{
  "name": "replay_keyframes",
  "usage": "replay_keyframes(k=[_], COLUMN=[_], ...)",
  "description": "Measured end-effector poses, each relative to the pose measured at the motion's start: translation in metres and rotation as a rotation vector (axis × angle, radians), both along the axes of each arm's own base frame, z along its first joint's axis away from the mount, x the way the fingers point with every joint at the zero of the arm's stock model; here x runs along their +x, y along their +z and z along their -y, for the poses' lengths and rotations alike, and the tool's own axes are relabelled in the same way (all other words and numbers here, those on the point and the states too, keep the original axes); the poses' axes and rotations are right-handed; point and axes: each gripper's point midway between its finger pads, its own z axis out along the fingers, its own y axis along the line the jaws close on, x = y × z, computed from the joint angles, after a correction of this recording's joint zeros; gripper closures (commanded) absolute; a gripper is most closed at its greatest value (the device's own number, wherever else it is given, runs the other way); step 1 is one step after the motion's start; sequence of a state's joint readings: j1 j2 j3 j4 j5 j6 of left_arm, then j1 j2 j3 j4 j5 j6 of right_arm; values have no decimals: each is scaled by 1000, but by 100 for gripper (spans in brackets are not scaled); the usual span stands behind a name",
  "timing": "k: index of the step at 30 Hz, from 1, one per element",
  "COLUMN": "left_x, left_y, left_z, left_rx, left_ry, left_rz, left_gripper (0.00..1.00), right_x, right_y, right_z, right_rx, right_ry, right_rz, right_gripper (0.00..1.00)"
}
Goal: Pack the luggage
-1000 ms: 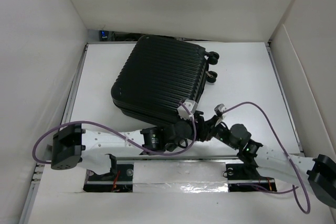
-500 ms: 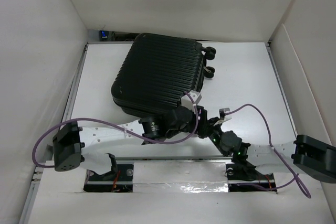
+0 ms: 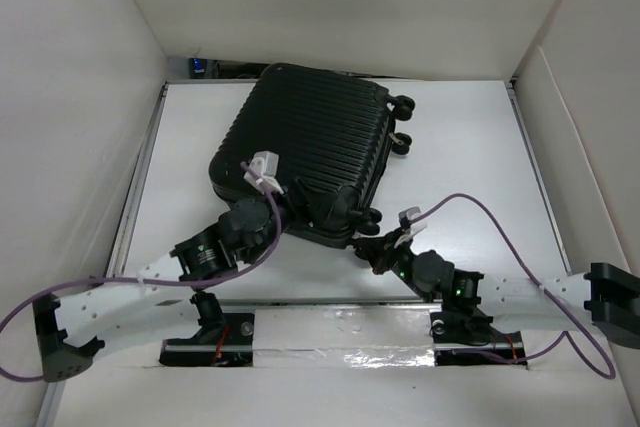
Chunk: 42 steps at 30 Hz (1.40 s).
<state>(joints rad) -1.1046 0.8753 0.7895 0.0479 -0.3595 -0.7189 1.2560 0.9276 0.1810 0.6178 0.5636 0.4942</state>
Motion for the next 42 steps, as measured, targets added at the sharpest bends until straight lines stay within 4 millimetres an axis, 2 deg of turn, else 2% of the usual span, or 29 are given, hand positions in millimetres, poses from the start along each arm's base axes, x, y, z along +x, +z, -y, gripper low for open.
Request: replay_keyframes(k=[3,4,6,11,15,20,24,27,28,29,32,34,36,38,42], left_x=[3,1,-3,-7,-6,1,2,3,4,3,4,7,15,23,52], left_y=[-28,-52,-63,-123,-143,-136,-136,-135,-135,-133,-124,-115,-101,-89,-55], left_z=[-28,-35,-36,-40,-29,-13,-12,-13,-14,-14,-21,-34,-55,-84,-146], left_rx=[4,34,41,161,243,268,274,273,272,267,243,230,201,179,57], left_ry=[89,110,103,103,75,50,32,28,28,23,28,63,138,239,544], left_rz=[-35,-67,-80,-148,-169,-150,-144,-143,-142,-143,-139,-128,-109,-90,-32], left_gripper=[50,57,59,57,57,57,57,53,50,40,22,20,20,19,15], right_x=[-4,-6,-8,-15,-14,-11,-5,-1,0,0,-3,-7,-9,-11,-19], right_y=[-5,-7,-11,-15,-16,-15,-15,-14,-14,-13,-8,-6,-6,-6,-4], right_z=[-1,-3,-7,-24,-34,-53,-66,-71,-71,-71,-74,-72,-68,-63,-56], right_rx=[-28,-36,-56,-79,-107,-200,-272,-296,-298,-295,-253,-222,-203,-189,-172], right_ry=[24,33,38,46,14,-36,-78,-106,-108,-107,-88,-70,-58,-51,-9], right_rz=[-4,-8,-14,-25,-19,12,45,65,68,69,68,59,49,43,38], right_gripper=[100,100,100,100,100,100,100,100,100,100,100,100,100,100,100])
